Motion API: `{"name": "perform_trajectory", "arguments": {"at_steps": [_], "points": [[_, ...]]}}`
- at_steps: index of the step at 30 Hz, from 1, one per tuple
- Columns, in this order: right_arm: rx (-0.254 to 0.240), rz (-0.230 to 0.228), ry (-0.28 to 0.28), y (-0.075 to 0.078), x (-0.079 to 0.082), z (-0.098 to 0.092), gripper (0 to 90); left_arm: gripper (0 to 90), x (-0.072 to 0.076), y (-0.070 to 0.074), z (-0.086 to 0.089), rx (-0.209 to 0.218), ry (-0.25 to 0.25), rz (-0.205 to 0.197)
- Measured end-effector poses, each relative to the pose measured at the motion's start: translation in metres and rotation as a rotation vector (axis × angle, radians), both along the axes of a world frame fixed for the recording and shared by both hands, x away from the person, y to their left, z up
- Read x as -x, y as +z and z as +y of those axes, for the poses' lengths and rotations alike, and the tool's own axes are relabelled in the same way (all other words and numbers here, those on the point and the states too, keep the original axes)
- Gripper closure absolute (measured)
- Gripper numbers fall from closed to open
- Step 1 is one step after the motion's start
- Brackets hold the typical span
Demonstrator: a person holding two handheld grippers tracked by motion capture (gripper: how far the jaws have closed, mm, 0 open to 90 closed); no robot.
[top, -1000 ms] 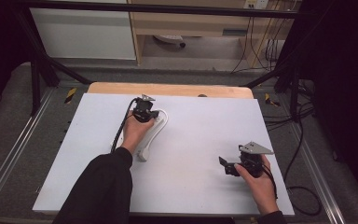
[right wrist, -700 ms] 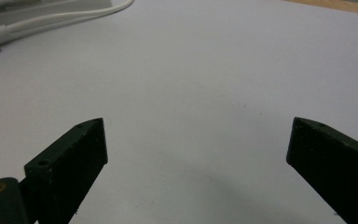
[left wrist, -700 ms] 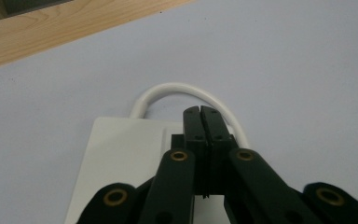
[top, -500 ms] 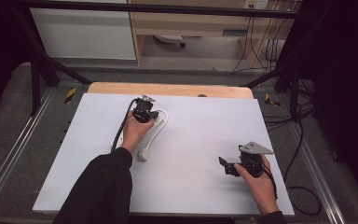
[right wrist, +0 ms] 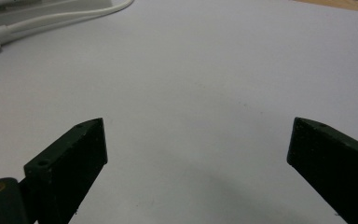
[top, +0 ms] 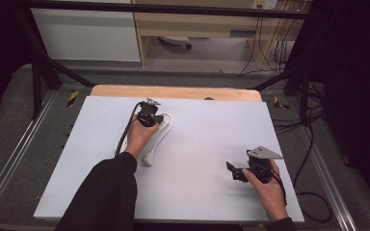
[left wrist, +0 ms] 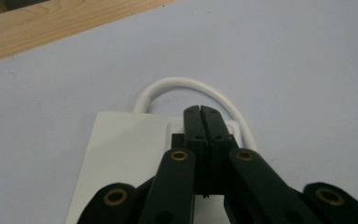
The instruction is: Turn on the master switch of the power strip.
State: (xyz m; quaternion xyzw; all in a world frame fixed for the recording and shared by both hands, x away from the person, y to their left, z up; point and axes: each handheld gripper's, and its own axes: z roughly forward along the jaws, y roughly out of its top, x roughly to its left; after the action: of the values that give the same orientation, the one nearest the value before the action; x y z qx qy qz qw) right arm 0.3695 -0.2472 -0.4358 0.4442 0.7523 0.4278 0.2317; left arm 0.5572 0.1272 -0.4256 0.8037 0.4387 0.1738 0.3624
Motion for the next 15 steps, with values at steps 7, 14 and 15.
{"name": "perform_trajectory", "arguments": {"at_steps": [7, 14, 15], "points": [[0.001, 0.004, 0.001, 0.0001, 0.0005, 0.0004, 5.3, 90.0, -0.0002, 0.0000, -0.0007, 0.003, -0.010, -0.001], [-0.001, 0.003, 0.001, 0.0003, 0.0004, 0.0000, 5.3, 90.0, -0.0006, -0.0001, -0.0009, 0.008, -0.012, 0.002], [0.000, 0.002, 0.001, 0.0004, 0.0005, -0.0001, 5.3, 90.0, -0.0006, -0.0002, -0.0009, 0.008, -0.012, 0.002]]}}
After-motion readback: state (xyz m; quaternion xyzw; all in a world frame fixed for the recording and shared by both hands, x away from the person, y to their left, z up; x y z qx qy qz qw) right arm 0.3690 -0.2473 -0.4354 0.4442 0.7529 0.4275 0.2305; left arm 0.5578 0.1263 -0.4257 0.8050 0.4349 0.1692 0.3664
